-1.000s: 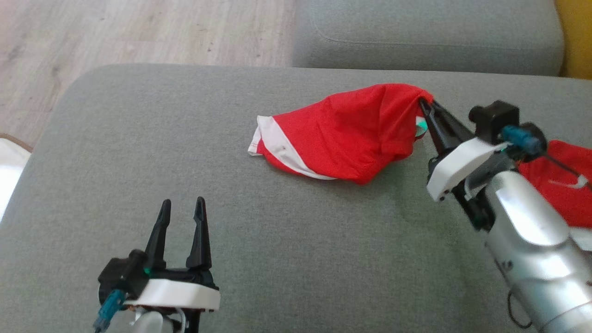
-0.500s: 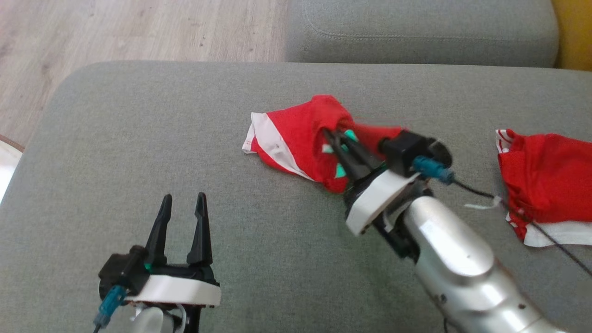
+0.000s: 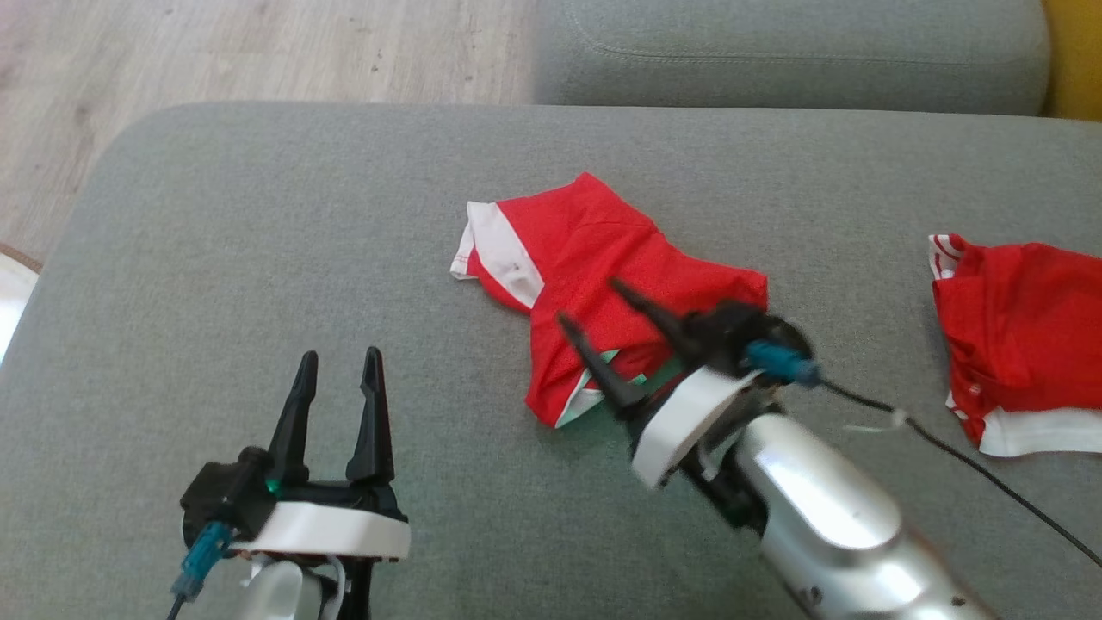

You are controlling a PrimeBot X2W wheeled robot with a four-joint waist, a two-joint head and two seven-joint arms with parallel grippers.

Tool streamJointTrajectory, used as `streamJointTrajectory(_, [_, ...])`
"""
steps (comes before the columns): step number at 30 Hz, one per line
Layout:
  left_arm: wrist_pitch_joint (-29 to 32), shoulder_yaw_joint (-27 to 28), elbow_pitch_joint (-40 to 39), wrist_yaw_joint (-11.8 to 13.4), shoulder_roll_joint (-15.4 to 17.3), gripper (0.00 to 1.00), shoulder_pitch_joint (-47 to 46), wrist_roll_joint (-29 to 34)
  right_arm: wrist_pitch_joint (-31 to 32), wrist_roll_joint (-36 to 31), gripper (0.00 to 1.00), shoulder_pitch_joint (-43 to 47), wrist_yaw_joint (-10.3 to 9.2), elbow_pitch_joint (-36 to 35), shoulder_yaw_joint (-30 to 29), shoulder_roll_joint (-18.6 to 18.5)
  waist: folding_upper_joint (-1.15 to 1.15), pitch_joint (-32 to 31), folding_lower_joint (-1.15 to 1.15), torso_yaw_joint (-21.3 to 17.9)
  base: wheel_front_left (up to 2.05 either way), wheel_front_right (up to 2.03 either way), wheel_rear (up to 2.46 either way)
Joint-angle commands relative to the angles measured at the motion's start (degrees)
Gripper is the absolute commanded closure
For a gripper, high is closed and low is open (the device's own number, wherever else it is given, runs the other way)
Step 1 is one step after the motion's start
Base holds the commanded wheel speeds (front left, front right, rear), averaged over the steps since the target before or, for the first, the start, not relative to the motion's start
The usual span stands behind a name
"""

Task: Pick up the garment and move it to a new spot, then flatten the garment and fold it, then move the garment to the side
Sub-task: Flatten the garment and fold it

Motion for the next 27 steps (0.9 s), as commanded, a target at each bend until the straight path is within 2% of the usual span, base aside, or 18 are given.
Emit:
streamJointTrajectory(1, [-0.5,2.0,-1.7,0.0,0.0,0.0,-2.1,-0.4,-1.2,-0.7,0.0,-0.7,-0.04,-1.6,-1.6,1.2,0.0,-0.1,0.0,-0.3,0.0,0.0,0.0])
streamJointTrajectory(7, [-0.5,2.3,-2.3,0.4,0.0,0.0,-1.7,-0.5,-3.8,-4.8,0.0,2.9,-0.04,-3.5,-13.5,1.2,0.0,-0.7,0.0,-1.9,0.0,0.0,0.0])
streamJointTrajectory(14, [-0.5,2.3,-3.2,0.4,0.0,0.0,-1.3,-0.2,-5.1,-9.9,0.0,10.6,-0.04,-10.5,-28.5,1.1,0.0,-0.8,0.0,-3.8,0.0,0.0,0.0])
streamJointTrajectory(17, [-0.5,2.0,-3.3,0.3,0.0,0.0,-1.5,0.0,-5.1,-10.7,0.0,14.7,-0.04,-12.5,-32.9,1.2,0.0,-0.5,0.0,-4.1,0.0,0.0,0.0])
streamJointTrajectory(22, [-0.5,1.6,-3.4,0.1,0.0,0.0,-2.0,0.0,-5.0,-9.1,0.0,19.3,-0.04,-13.8,-34.4,1.2,0.0,0.4,0.0,-4.0,0.0,0.0,0.0])
streamJointTrajectory(27, [-0.5,1.0,-3.2,-0.1,0.0,0.0,-2.6,-0.1,-3.7,-7.9,0.0,18.6,-0.04,-13.4,-33.1,1.2,0.0,1.4,0.0,-2.8,0.0,0.0,0.0])
